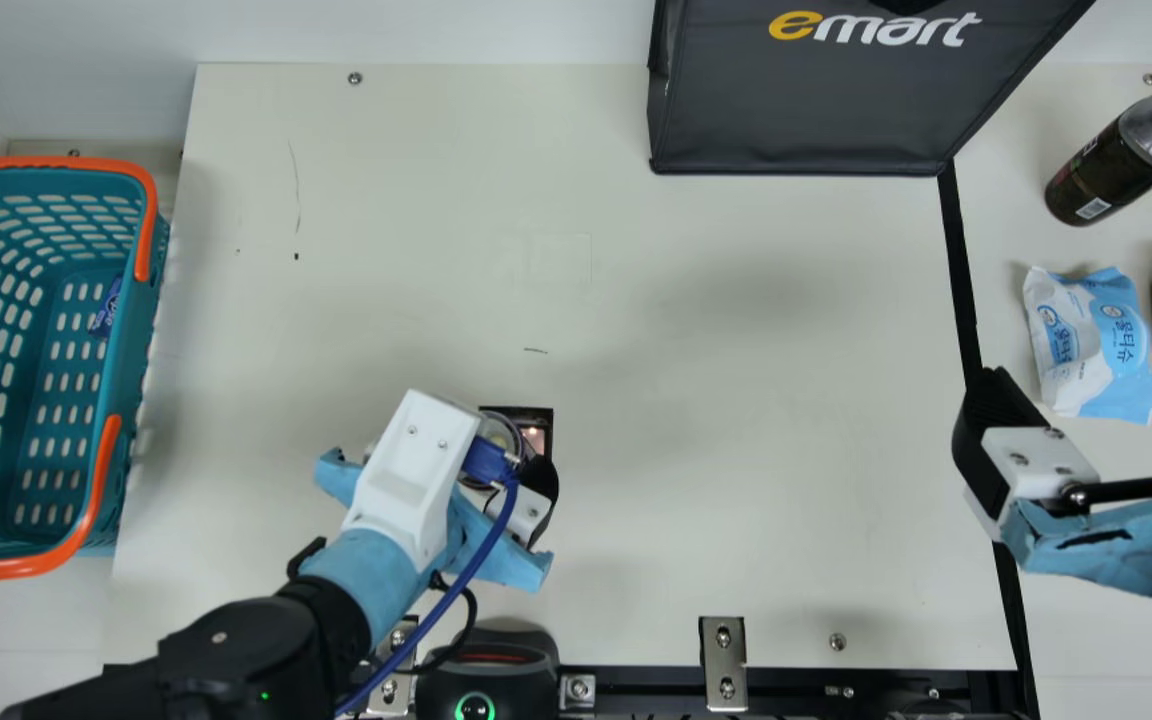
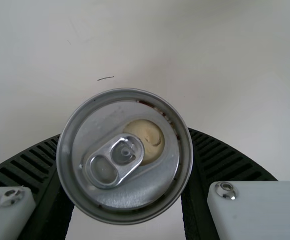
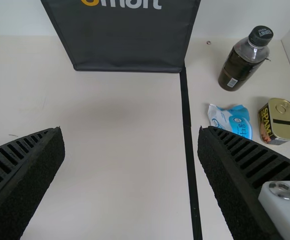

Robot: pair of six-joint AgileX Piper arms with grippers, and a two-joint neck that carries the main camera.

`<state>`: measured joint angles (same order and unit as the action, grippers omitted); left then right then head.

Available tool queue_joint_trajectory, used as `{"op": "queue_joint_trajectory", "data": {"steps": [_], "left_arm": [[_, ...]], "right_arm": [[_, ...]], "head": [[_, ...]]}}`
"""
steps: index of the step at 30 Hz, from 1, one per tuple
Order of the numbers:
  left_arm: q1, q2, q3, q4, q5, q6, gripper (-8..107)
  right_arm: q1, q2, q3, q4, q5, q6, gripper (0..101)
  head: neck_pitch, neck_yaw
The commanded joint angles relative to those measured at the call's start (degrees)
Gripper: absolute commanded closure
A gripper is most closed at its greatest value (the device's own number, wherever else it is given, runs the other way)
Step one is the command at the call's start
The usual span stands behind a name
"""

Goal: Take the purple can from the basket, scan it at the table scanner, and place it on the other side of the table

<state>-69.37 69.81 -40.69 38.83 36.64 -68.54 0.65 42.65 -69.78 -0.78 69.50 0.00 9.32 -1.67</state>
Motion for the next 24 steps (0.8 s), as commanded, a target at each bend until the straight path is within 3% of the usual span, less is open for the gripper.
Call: {"op": "queue_joint_trajectory", "data": {"steps": [1, 12, 18, 24], "left_arm": [[1.90, -0.67, 0.84, -2.14, -3.59, 6.87, 107], [9.28, -3.00, 4.55, -19.30, -13.82, 35.32, 107], [11.49, -3.53, 3.89, -29.48, -13.89, 51.34, 107], [14.65, -4.39, 1.33, -39.37, -10.56, 67.86, 107]], "right_arm": [[0.00, 0.00, 0.00, 0.00, 0.00, 0.00, 6], [0.00, 0.00, 0.00, 0.00, 0.00, 0.00, 6], [0.00, 0.00, 0.00, 0.00, 0.00, 0.00, 6], [0.00, 0.00, 0.00, 0.00, 0.00, 0.00, 6]], "head": [[-1.40, 0.09], [-1.40, 0.09], [-1.40, 0.09], [-1.40, 0.09]]}}
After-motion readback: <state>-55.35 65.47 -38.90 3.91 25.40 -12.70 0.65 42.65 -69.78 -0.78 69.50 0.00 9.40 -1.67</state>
